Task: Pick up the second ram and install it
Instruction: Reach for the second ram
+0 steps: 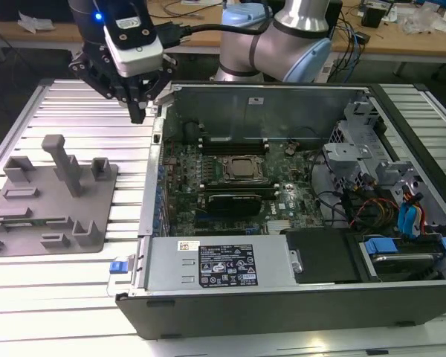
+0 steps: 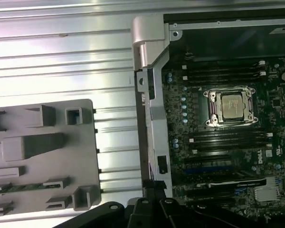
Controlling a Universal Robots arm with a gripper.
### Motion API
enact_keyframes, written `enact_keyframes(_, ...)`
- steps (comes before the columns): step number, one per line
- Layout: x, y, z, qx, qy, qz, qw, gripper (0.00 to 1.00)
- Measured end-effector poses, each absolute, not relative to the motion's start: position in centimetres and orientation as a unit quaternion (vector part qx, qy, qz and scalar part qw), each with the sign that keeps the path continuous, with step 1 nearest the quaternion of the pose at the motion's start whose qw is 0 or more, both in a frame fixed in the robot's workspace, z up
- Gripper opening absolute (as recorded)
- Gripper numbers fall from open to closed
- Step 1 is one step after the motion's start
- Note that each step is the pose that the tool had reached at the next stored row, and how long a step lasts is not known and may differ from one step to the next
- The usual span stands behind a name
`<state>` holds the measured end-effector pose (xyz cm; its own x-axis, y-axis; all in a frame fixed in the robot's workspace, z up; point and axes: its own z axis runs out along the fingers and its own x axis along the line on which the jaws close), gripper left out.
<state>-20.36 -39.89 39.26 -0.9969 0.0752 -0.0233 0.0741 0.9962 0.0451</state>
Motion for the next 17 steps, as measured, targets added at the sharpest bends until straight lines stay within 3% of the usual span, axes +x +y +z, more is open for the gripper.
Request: enact_keyframes(17,-28.2,-39.9,39.1,0.037,0.999,0.022,0.012,0.08)
